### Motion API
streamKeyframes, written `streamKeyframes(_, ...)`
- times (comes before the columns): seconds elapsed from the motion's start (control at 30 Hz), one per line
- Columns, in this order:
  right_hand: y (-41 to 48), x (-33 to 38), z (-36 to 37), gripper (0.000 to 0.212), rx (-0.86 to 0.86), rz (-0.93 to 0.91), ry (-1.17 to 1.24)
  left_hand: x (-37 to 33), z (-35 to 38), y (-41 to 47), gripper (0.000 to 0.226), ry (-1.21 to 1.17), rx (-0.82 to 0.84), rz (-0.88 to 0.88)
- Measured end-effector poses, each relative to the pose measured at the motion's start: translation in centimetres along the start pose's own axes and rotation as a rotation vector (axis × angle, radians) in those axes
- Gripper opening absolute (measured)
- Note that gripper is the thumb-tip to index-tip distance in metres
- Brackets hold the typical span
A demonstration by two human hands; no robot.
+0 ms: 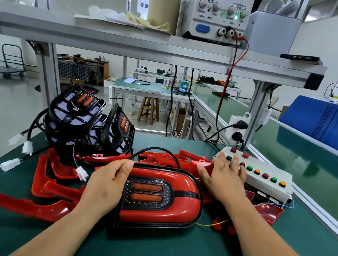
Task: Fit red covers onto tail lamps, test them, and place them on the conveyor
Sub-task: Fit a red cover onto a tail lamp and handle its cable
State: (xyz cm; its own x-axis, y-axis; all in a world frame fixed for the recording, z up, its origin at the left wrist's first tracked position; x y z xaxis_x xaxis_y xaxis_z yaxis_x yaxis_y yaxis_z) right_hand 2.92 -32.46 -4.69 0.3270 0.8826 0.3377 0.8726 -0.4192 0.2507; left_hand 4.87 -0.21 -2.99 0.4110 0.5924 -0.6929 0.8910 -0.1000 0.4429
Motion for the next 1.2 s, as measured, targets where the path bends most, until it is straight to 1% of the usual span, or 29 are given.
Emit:
streamKeyframes(0.13, -0.33, -0.15, -0.17, 0.084, 0.002, 0.015, -0.017, 0.09, 0.08, -0.01, 0.053, -0.003, 0.011, -0.006)
streamKeyframes(0.2, -0.37, -0.05, -0.2, 0.084, 0.01, 0.014, -0.024, 0.04, 0.05, 0.03, 0.044, 0.005, 0.014, 0.001)
streamKeyframes(0.37, -0.4, 0.21, -0.27, 0.093, 0.035, -0.008, -0.072, 0.16, 0.05, 0.22, 0.027, 0.069, 0.018, 0.005)
streamKeyframes(0.57, -0.55, 0.36, -0.21, 0.097, 0.057, -0.016, -0.059, -0.19, -0.07, 0.12, 0.035, 0.07, 0.022, 0.02)
streamKeyframes(0.8, -0.57, 0.37, -0.28, 0.092, 0.057, -0.015, -0.058, -0.3, -0.02, 0.07, 0.029, 0.041, 0.025, 0.028)
streamKeyframes(1.03, -0.18, 0.3, -0.09, 0.093, 0.048, -0.011, -0.109, -0.18, 0.15, 0.1, 0.036, 0.026, 0.046, 0.021)
streamKeyframes(1.2, 0.18, 0.18, -0.2, 0.098, 0.038, 0.012, -0.139, -0.33, -0.05, 0.06, 0.028, 0.028, 0.027, 0.024)
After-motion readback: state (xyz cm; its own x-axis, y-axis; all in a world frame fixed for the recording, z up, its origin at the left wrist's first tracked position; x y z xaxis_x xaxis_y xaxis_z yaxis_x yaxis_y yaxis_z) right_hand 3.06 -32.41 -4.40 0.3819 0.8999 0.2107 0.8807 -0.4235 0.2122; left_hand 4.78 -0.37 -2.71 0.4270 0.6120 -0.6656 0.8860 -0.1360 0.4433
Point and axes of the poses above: each hand's wrist, its own y-axis towards the middle knuckle, its own z-axis out of the palm, x = y × z, the point moved 9 cm from there along y, towards the middle knuckle, and after that the axes turned 12 degrees about y, right-handed, at the moved point
